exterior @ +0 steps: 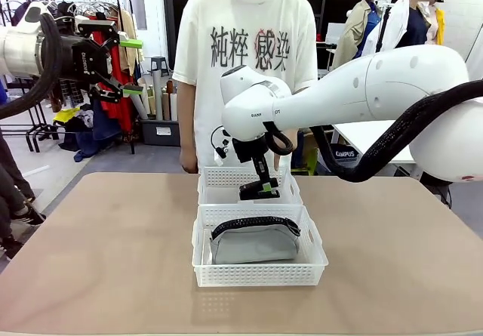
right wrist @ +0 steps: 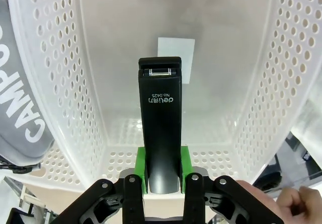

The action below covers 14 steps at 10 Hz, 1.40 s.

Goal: Distribute items into two baskets.
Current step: Place the picked Stapler into the Organizing basket as instructed by the person.

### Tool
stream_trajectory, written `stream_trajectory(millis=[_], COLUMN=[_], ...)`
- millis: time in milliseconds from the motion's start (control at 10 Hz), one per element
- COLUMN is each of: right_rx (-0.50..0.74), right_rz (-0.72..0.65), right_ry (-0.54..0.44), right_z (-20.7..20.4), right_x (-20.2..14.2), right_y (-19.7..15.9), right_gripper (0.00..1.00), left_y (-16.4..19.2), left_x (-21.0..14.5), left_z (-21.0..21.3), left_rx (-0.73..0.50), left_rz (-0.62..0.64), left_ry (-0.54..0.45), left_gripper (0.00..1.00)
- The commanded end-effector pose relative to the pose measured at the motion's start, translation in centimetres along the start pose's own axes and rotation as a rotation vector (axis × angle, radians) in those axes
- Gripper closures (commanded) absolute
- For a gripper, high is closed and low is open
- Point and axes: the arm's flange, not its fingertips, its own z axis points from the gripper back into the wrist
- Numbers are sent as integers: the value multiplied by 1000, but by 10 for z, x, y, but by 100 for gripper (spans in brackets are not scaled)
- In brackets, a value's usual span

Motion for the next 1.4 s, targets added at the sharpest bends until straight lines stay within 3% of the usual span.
stream_trajectory(millis=[0, 400, 1300], right_rx=[23, 29, 61], right_rz=[24, 13, -7], right_ry=[-48, -102, -94], right_z=[0, -8, -20], right_x=[7, 20, 21], right_y=[-7, -13, -15], right_gripper=[100, 100, 100], left_y=[-2, -2, -2], left_x=[-1, -1, -1], left_z=[2, 2, 2], left_rx=[-16, -16, -16], left_rz=[-1, -1, -1], left_ry=[2, 2, 2], left_gripper=[0, 0, 0])
